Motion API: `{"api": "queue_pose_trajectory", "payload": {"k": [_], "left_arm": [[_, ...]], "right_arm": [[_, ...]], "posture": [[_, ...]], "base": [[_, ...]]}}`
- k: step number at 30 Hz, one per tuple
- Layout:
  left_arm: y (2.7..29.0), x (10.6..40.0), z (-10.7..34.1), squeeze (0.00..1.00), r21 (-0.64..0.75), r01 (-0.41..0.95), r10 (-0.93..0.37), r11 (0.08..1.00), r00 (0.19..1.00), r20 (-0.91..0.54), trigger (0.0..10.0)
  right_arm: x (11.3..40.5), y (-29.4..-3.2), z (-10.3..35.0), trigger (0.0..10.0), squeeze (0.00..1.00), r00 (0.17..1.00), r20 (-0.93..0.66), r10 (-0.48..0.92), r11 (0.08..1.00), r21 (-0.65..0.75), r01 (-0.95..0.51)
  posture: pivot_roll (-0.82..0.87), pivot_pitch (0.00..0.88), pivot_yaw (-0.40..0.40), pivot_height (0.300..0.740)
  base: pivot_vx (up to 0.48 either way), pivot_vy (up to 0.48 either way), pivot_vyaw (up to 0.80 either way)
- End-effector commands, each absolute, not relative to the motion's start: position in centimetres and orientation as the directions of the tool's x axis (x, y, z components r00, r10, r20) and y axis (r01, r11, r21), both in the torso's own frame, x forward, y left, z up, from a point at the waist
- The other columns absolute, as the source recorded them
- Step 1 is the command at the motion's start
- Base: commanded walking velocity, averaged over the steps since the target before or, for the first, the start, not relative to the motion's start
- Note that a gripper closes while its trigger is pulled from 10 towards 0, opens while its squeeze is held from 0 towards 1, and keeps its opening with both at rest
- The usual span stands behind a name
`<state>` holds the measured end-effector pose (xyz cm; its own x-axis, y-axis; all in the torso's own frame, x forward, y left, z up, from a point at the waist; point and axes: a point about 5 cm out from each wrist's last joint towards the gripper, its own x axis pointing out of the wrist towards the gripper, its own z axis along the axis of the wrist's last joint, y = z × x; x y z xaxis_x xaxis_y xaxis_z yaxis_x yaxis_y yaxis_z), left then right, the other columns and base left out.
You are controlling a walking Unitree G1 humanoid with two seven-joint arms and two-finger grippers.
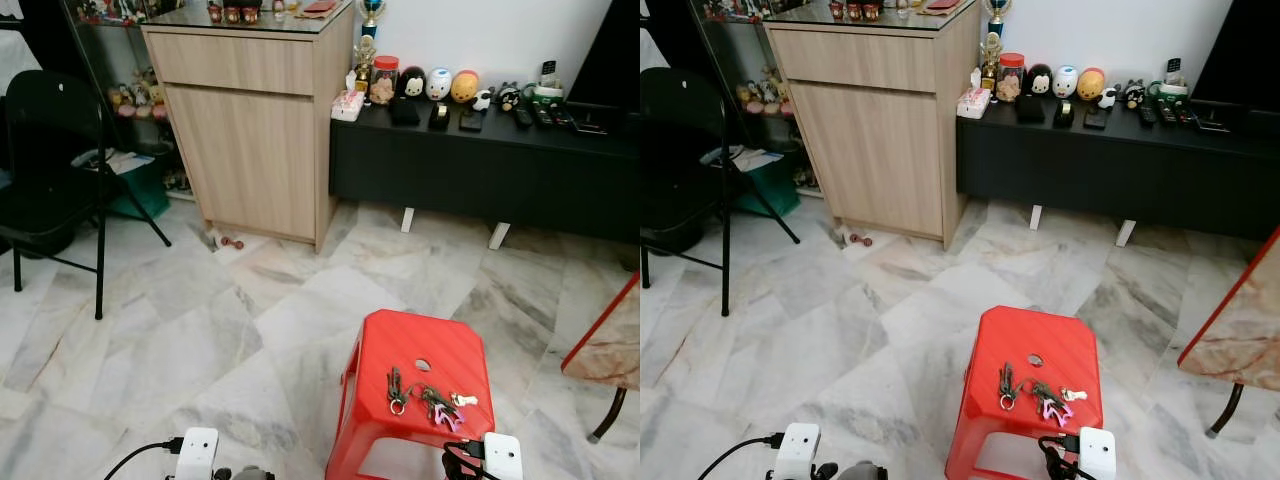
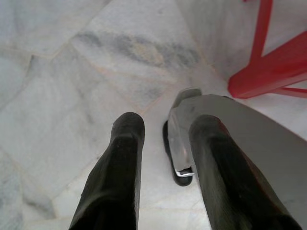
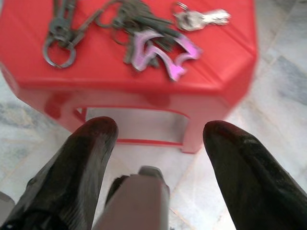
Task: Hang keys on a hook
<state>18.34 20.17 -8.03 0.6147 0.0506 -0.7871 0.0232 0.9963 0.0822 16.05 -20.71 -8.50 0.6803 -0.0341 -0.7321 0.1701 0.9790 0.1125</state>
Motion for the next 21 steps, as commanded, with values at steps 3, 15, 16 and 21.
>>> {"api": "queue_pose_trajectory", "payload": {"k": [3,15,16,21], "left_arm": [[20.32,18.15,-8.12,0.0,0.085,0.023,0.054,0.996,0.604,-0.795,10.0],[20.42,18.19,-8.08,0.0,0.097,0.023,0.063,0.995,0.606,-0.793,10.0],[20.4,18.19,-8.09,0.0,0.096,0.024,0.062,0.995,0.606,-0.793,10.0],[20.3,18.2,-8.09,0.0,0.087,0.023,0.055,0.996,0.608,-0.792,10.0]], "right_arm": [[16.25,-20.78,-8.39,10.0,0.0,0.687,-0.725,-0.043,0.977,0.113,0.18],[16.26,-20.76,-8.38,10.0,0.0,0.689,-0.724,-0.041,0.978,0.114,0.178],[16.26,-20.76,-8.38,10.0,0.0,0.689,-0.724,-0.041,0.978,0.114,0.177],[16.26,-20.78,-8.37,10.0,0.0,0.691,-0.722,-0.04,0.978,0.115,0.177]], "posture": [[0.0,0.0,-0.022,0.652],[0.0,0.0,-0.021,0.652],[0.0,0.0,-0.021,0.652],[0.0,0.0,-0.022,0.652]], "base": [[0.288,0.0,0.0],[0.236,0.0,0.0],[0.0,0.0,0.0],[0.167,0.0,0.0]]}}
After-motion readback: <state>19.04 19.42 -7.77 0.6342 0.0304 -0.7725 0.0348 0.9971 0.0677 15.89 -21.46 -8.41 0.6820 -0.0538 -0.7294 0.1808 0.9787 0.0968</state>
